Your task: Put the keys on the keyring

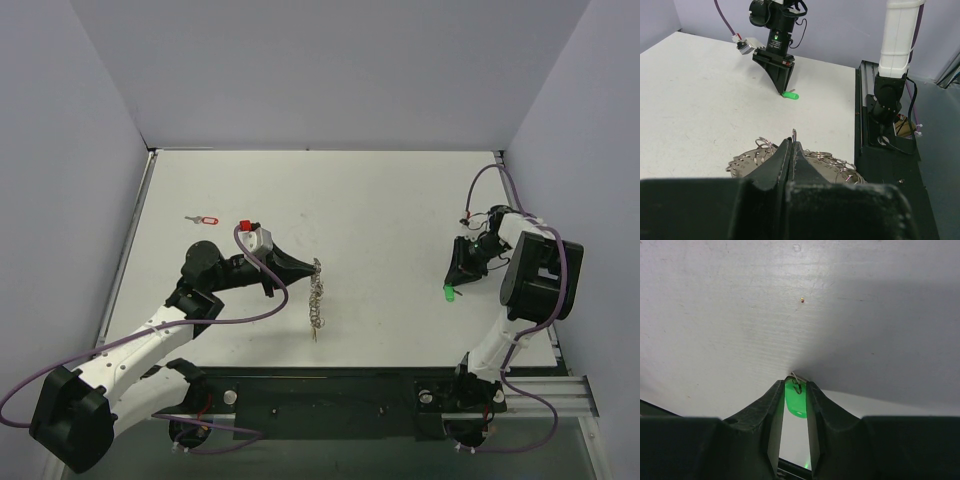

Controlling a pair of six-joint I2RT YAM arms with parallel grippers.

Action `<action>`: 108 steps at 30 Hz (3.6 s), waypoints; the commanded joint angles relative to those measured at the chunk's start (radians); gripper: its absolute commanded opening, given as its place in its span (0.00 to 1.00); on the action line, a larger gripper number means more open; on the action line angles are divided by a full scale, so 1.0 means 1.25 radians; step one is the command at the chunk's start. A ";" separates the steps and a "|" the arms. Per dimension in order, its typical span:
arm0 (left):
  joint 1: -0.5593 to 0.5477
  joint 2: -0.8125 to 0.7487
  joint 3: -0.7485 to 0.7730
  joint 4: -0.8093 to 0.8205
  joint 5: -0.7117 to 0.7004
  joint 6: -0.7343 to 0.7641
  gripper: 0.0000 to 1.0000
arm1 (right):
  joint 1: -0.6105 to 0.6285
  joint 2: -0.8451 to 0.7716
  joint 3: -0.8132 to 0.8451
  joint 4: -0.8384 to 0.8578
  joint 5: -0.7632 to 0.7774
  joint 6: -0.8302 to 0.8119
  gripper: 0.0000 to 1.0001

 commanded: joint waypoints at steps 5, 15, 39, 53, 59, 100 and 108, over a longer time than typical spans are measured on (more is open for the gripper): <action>0.004 -0.018 0.044 0.027 0.009 0.014 0.00 | 0.000 0.003 0.023 -0.050 -0.016 -0.007 0.18; 0.004 -0.018 0.045 0.024 0.010 0.017 0.00 | -0.008 -0.004 0.023 -0.051 -0.028 -0.003 0.15; 0.004 -0.018 0.045 0.021 0.010 0.019 0.00 | -0.007 0.001 0.023 -0.051 -0.013 -0.002 0.04; 0.004 -0.025 0.045 0.016 0.011 0.025 0.00 | -0.004 -0.070 0.033 -0.093 -0.156 -0.127 0.00; 0.004 -0.034 0.039 0.019 0.005 0.035 0.00 | 0.027 -0.226 0.040 -0.227 -0.329 -0.436 0.00; -0.115 -0.025 0.005 0.198 0.010 0.264 0.00 | 0.827 -0.667 0.114 -0.004 -0.060 -0.504 0.00; -0.139 -0.006 -0.006 0.172 -0.005 0.298 0.00 | 0.871 -0.685 0.006 0.156 0.005 -0.454 0.00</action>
